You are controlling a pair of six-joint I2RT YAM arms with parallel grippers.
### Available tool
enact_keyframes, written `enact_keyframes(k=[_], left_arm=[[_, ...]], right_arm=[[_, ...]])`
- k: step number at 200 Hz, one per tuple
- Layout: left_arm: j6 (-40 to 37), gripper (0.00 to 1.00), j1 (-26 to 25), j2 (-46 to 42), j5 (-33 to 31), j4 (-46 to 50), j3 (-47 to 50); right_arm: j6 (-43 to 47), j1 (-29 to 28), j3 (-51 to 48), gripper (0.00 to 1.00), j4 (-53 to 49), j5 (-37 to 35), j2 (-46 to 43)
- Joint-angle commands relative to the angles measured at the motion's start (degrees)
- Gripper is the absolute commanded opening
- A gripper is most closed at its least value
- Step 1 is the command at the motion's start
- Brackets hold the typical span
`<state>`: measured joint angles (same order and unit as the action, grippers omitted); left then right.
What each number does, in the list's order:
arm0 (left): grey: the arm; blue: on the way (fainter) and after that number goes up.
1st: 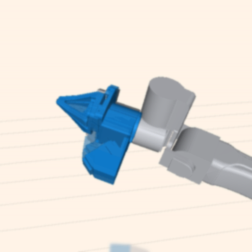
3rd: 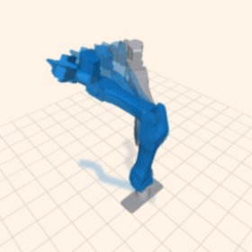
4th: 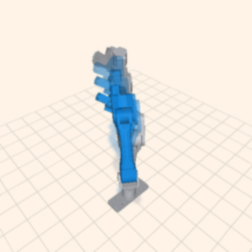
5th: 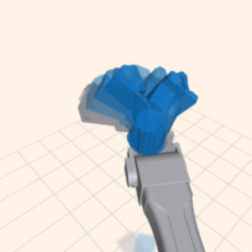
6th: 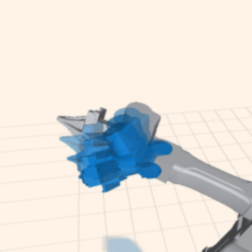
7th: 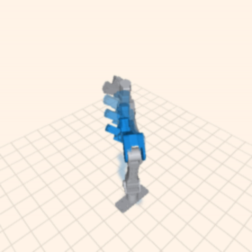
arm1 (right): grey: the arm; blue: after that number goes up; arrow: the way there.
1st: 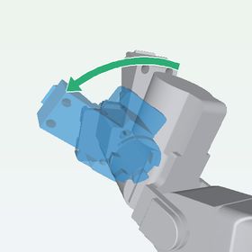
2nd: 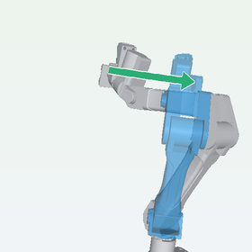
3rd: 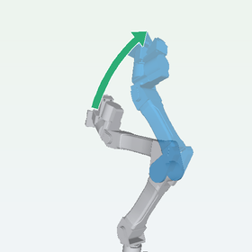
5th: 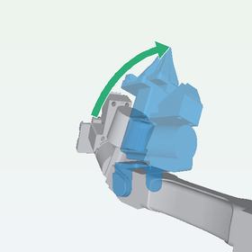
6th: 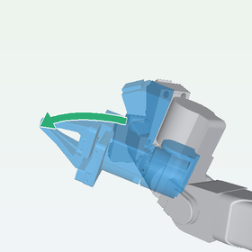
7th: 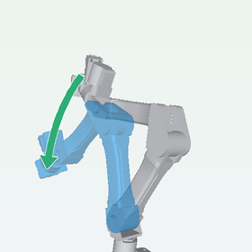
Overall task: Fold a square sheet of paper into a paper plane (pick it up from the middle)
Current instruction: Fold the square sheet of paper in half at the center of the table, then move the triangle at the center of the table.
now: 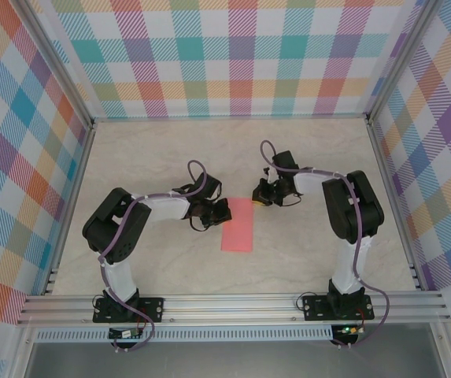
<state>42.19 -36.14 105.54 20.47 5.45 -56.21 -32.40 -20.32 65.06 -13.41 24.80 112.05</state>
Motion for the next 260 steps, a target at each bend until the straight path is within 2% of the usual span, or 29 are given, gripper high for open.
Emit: enact_keyframes(k=[1, 29, 59, 76, 102, 151, 174, 193, 214, 260], left_arm=[[-0.6, 0.00, -0.3, 3.2, -3.7, 6.7, 2.3], [-1.1, 0.00, -0.3, 1.8, -4.4, 6.4, 2.1], [-1.2, 0.01, -0.3, -1.4, -4.6, 6.9, 0.7], [-1.8, 0.08, -0.3, -4.5, -5.3, 8.6, -0.9], [-1.5, 0.28, -0.2, -11.1, -8.0, 10.0, -1.3], [1.4, 0.69, 2.1, -26.0, -19.1, 18.7, 5.3], [2.5, 0.84, 4.2, -33.2, -25.7, 23.8, 8.5], [2.2, 0.92, 6.7, -38.0, -28.5, 25.1, 11.7], [2.1, 0.99, 9.7, -41.2, -28.5, 25.9, 14.8], [1.4, 1.00, 13.9, -45.7, -23.3, 26.6, 19.5]], right_arm=[[1.0, 1.3, 2.5, 0.00, -2.5, -6.1, 0.4], [0.5, 1.3, 2.2, 0.00, -2.3, -5.9, -2.7], [-0.3, -0.1, 0.6, 0.00, -2.8, -2.2, -6.1], [-1.3, -1.4, -1.3, 0.05, -3.4, -1.3, -8.8], [-3.0, -4.4, -4.0, 0.16, -4.3, -0.8, -12.5], [-6.6, -11.7, -7.0, 0.26, -6.5, -3.9, -13.9], [-7.9, -14.1, -7.7, 0.30, -5.8, -4.6, -12.6], [-8.8, -16.2, -7.3, 0.30, -5.7, -5.0, -10.8], [-9.6, -17.6, -6.9, 0.30, -5.1, -5.4, -9.1], [-10.5, -20.3, -4.3, 0.29, -4.4, -6.7, -4.4]])
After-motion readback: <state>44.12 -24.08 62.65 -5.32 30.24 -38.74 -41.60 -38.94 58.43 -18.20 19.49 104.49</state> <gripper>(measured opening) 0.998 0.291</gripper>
